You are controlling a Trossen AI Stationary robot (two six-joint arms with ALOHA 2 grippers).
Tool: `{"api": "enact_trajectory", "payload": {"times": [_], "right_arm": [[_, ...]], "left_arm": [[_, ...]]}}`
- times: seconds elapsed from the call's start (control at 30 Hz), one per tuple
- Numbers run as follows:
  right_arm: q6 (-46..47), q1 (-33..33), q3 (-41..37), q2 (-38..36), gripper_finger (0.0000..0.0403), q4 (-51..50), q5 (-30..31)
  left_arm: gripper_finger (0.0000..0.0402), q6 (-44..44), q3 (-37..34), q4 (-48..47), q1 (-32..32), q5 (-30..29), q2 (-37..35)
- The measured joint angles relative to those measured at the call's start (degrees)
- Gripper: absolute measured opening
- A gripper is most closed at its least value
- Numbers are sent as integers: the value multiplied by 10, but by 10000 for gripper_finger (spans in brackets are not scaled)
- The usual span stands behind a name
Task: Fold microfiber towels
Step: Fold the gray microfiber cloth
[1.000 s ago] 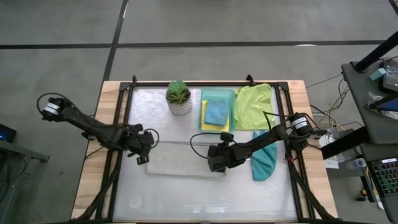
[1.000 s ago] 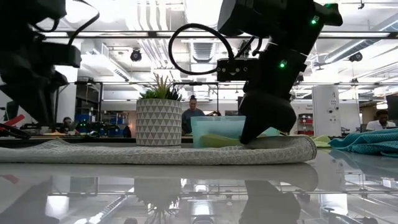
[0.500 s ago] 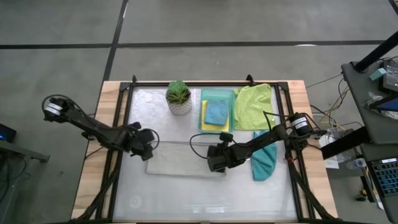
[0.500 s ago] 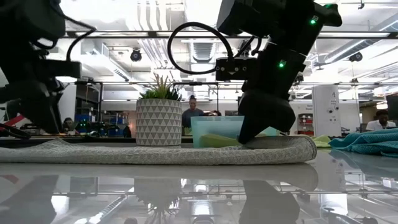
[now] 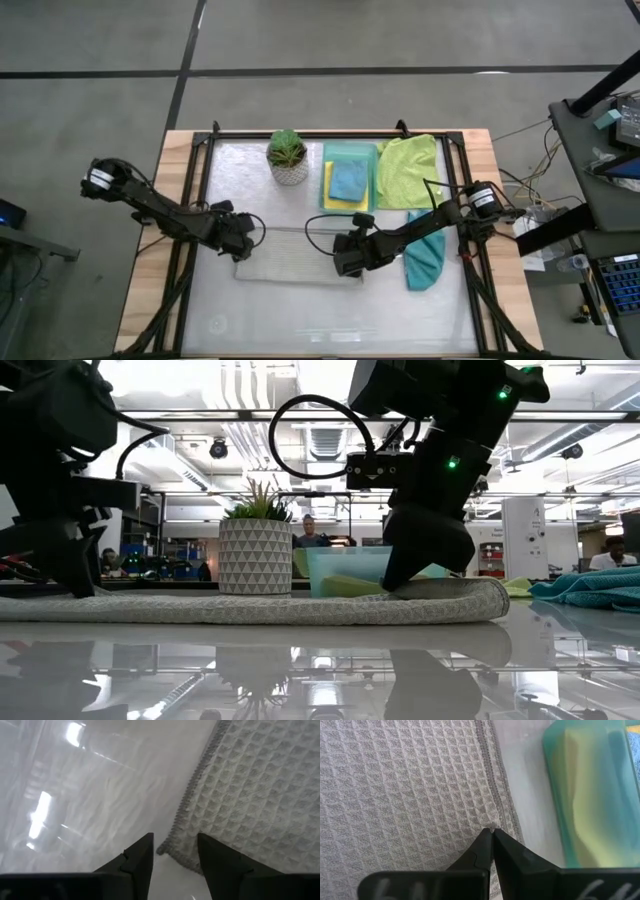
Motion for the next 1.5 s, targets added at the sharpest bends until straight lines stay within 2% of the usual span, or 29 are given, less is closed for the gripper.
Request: {"api": "enact_trajectory", "payload": {"times": [0.53,0.7,0.93,1.17,1.5], "right_arm": [[-9,0,0,0,9,-18,0],[-15,-1,0,0,9,-26,0],[-23,-1,0,-9,9,-35,0],[-43,-9,0,-29,9,-43,16],[-38,-28,0,-29,9,-76,20]], "left_arm": [[5,0,20,-24,0,3,-24],[1,4,29,-31,0,9,-33],[0,3,61,-104,0,9,-37],[0,-3,77,-128,0,-20,-38],[0,-81,72,-157,0,-52,-11]]}}
